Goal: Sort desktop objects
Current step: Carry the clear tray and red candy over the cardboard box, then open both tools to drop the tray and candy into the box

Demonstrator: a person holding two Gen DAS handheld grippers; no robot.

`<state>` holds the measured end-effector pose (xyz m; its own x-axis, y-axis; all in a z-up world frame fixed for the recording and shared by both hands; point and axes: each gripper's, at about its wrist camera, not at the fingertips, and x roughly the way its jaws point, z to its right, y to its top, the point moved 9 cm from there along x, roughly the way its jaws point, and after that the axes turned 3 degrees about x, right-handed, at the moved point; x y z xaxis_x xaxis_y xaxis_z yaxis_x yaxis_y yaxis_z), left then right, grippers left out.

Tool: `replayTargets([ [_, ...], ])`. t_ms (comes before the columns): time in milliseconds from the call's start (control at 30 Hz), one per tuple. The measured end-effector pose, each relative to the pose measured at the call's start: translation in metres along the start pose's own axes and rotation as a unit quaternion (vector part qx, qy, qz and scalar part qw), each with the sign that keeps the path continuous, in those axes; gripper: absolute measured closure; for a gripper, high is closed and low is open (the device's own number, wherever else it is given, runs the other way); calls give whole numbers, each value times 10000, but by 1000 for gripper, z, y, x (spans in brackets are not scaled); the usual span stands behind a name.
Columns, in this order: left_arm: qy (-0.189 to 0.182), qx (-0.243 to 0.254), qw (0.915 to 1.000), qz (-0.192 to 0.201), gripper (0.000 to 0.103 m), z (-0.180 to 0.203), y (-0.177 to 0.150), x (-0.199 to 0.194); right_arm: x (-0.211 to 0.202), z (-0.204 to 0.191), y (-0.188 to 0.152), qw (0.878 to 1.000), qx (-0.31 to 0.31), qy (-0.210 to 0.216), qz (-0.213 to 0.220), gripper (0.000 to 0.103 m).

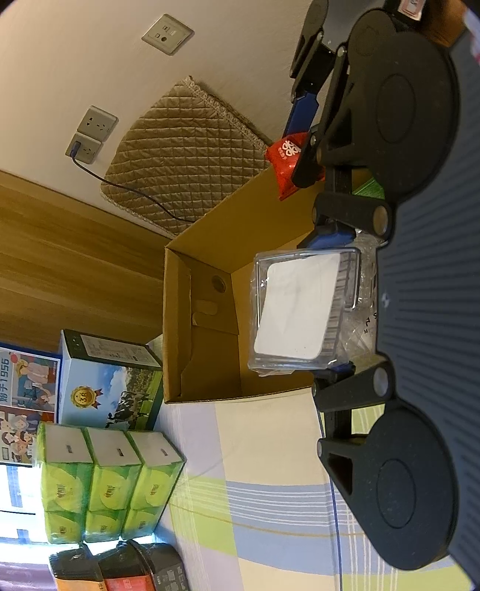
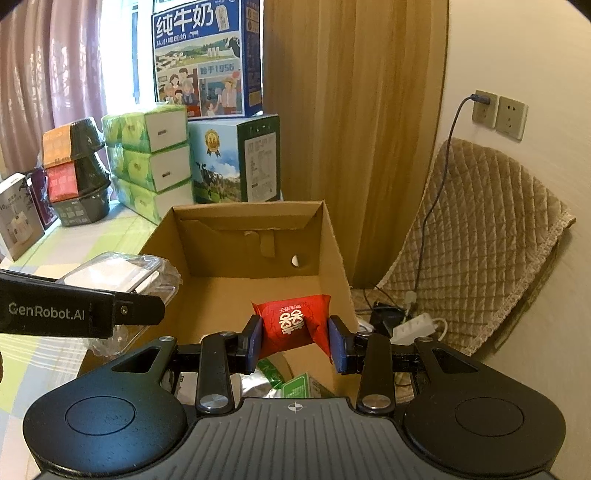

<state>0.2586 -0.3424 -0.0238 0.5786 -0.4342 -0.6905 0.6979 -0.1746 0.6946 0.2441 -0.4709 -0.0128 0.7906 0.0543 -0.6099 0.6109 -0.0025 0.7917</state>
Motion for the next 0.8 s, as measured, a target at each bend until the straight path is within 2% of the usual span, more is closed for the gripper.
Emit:
replayTargets([
  [200,-38,-177,9998,-77,56,-3,4,7,5,0,-2,10000,-6,-2,-46,68],
  [267,-57,-121,9999,-48,49,-2,8,7,6,0,-2,10000,-6,4,-59,68],
  [433,-44,-231,9997,85,49,-9,16,-1,6,0,-1,10000,-3,0,-57,68],
  [800,176,-323,9991,218,47,-32,9,-24,4,-5,-2,9999,79,99,-66,68],
])
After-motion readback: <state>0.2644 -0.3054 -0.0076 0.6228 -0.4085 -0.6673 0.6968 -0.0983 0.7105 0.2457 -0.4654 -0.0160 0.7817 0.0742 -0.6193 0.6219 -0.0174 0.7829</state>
